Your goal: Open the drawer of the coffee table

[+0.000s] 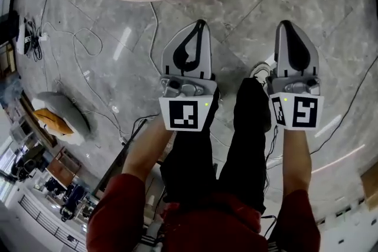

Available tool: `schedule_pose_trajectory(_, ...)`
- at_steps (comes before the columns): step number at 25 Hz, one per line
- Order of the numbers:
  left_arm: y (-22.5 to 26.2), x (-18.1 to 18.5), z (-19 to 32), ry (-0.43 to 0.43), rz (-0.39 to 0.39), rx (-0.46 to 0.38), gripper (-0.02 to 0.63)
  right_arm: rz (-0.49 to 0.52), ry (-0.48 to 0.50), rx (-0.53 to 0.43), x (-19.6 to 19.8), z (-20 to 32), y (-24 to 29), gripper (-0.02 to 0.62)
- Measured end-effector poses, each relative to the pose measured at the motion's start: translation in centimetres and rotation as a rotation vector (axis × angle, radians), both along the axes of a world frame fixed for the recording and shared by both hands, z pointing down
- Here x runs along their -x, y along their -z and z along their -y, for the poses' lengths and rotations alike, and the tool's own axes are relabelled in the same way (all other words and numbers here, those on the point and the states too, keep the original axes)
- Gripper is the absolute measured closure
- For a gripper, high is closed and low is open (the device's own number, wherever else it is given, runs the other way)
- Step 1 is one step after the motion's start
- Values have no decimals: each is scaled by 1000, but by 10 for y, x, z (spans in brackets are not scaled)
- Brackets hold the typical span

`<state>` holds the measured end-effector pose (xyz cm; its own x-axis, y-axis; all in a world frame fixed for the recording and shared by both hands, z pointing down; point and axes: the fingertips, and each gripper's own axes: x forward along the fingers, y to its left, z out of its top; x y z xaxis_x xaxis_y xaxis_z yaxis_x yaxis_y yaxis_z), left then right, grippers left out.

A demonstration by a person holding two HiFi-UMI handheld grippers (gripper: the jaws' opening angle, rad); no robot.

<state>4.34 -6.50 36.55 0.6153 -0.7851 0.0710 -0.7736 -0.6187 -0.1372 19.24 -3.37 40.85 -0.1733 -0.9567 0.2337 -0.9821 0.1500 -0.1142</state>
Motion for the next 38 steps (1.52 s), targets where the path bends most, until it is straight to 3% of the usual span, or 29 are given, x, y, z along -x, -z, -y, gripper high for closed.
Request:
schedule_pose_trajectory(6, -183, 0, -5, 2, -8, -5, 592, -1, 50, -44, 6, 4, -183, 569)
schedule_pose_trajectory(12, -301, 24, 20, 55, -14, -41, 592, -20, 137, -116, 32, 39, -296, 569)
schedule_pose_trajectory(19, -361, 48, 33, 111, 3, -58, 592, 10, 186, -127, 62, 60, -353, 569)
schedule_pose_trajectory(25, -374, 61, 31, 165, -7, -20, 592, 80, 186, -71, 73, 64, -374, 569)
schedule_pose_trajectory(28, -377, 66, 33, 165, -4, -16, 592, 197, 173, -23, 77, 74, -394, 568)
schedule_pose_trajectory(31, -381, 69, 38, 165, 7, -9, 592, 383, 151, 56, 81, 91, -418, 548)
schedule_pose_trajectory(34, -380, 74, 43, 176, -14, -11, 592, 658, 173, 103, 92, 113, -434, 475)
schedule_pose_trajectory(38, -381, 75, 47, 159, -20, -15, 592, 1026, 293, 21, 108, 148, -430, 390)
